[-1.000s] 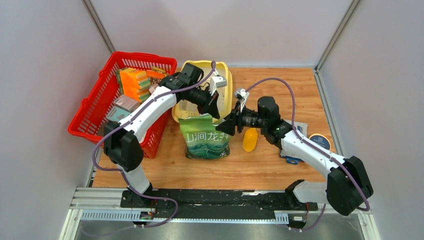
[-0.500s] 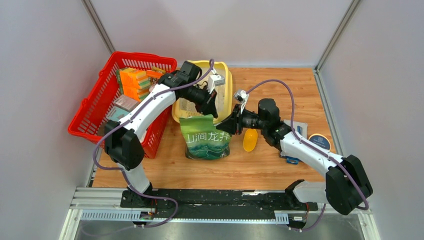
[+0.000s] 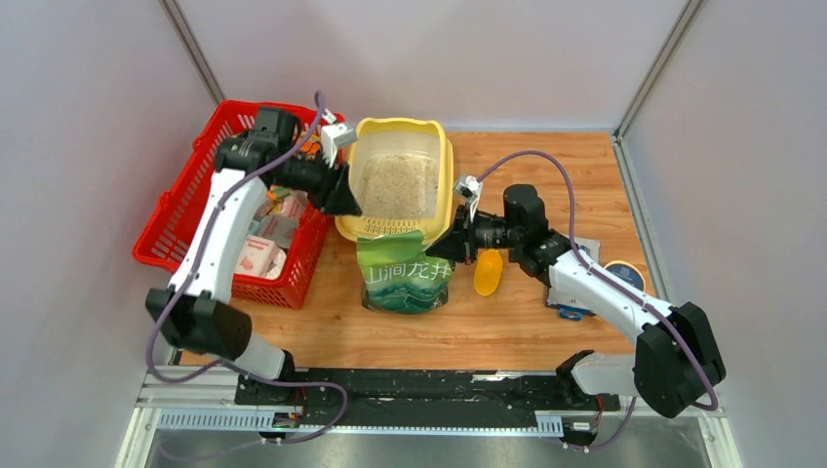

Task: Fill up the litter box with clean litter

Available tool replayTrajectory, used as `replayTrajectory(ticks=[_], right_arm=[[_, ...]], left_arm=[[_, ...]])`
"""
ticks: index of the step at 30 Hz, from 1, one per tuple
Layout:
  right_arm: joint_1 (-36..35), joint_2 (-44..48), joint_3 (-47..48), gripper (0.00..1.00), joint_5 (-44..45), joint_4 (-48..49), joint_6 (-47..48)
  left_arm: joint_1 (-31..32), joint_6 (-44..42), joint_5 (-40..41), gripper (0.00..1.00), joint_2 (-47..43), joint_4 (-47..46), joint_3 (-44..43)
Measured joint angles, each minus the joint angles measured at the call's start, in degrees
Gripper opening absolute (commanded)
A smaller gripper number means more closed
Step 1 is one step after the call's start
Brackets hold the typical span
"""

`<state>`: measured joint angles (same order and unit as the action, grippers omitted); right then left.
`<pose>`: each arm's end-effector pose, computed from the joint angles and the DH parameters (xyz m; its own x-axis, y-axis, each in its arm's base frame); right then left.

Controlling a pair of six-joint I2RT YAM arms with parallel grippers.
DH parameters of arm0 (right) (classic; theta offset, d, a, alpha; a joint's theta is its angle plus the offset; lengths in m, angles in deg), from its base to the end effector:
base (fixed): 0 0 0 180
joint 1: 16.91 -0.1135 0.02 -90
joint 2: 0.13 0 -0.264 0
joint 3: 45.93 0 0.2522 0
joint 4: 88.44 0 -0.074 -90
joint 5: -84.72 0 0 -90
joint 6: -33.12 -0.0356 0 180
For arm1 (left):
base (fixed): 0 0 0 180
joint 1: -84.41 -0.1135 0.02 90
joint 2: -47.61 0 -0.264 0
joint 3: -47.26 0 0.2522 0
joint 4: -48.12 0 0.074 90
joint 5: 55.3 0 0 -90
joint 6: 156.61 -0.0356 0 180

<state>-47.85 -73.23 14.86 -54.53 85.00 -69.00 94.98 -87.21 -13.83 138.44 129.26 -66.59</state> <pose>0.2277 0.1679 0.2809 -0.4708 -0.1224 -0.8737 -0.8710 0.2220 0.4382 0.2974 -0.0826 0.3932 -0.6018 0.3493 -0.7182 0.7716 0.4866 -0.4098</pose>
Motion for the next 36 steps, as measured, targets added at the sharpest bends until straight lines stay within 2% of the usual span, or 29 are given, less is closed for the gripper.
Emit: replayTrajectory(ticks=[5, 9, 15, 21, 24, 27, 28, 36], right_arm=[[0.44, -0.92, 2.51, 0.0, -0.81, -4.44, 1.73], [0.61, -1.11, 3.08, 0.0, -1.25, -5.97, 2.56], [0.66, -1.11, 3.08, 0.0, -1.42, -6.16, 2.91], [0.66, -1.11, 3.19, 0.0, -1.62, -6.49, 3.17], [0.92, -1.07, 3.23, 0.0, -2.05, -7.02, 3.17], [1.22, -0.9, 3.32, 0.0, -2.75, -8.13, 3.3], [1.36, -0.68, 3.41, 0.0, -3.04, -8.87, 3.45], [4.24, 1.51, 3.48, 0.0, -4.52, -14.29, 4.09]], left_arm=[[0.92, -6.6, -0.57, 0.55, -13.64, 5.33, 10.97], [1.07, -9.75, -0.39, 0.57, -20.68, 7.13, 17.14], [1.7, -11.39, -0.33, 0.58, -22.12, 5.57, 21.55], [6.25, -4.81, 0.63, 0.57, -23.04, -6.6, 29.33], [9.11, -0.28, 0.59, 0.49, -22.45, -12.0, 30.71], [10.21, 5.09, -0.44, 0.37, -21.29, -17.16, 31.85], [10.27, 7.43, -0.92, 0.3, -20.79, -18.97, 32.33], [10.54, 27.1, -5.51, 0.09, -19.08, -34.73, 39.12]])
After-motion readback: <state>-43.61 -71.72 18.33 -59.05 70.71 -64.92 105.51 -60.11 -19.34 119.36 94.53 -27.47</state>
